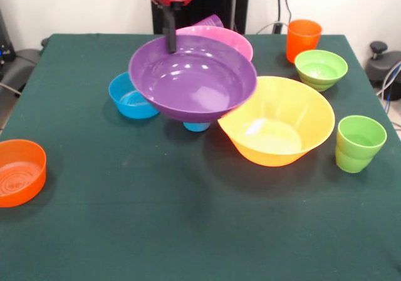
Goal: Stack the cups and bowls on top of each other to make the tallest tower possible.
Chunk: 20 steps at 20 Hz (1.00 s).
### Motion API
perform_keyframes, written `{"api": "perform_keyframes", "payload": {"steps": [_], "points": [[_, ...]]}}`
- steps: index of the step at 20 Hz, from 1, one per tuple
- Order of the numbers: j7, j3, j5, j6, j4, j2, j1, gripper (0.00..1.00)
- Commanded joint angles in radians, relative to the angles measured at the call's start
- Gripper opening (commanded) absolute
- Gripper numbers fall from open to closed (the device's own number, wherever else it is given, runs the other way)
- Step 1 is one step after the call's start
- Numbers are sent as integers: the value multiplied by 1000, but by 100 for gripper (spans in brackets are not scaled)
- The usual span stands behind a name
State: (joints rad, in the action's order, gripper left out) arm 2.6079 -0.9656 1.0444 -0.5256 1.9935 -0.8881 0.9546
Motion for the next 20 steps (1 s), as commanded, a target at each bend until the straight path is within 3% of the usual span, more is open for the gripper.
{"api": "perform_keyframes", "payload": {"steps": [1, 10, 20], "points": [[-335, 20, 60, 46, 73, -32, -64, 0], [-388, -7, 30, 83, 141, -92, -53, 0], [-510, 19, 64, 112, 177, -127, -117, 0]]}}
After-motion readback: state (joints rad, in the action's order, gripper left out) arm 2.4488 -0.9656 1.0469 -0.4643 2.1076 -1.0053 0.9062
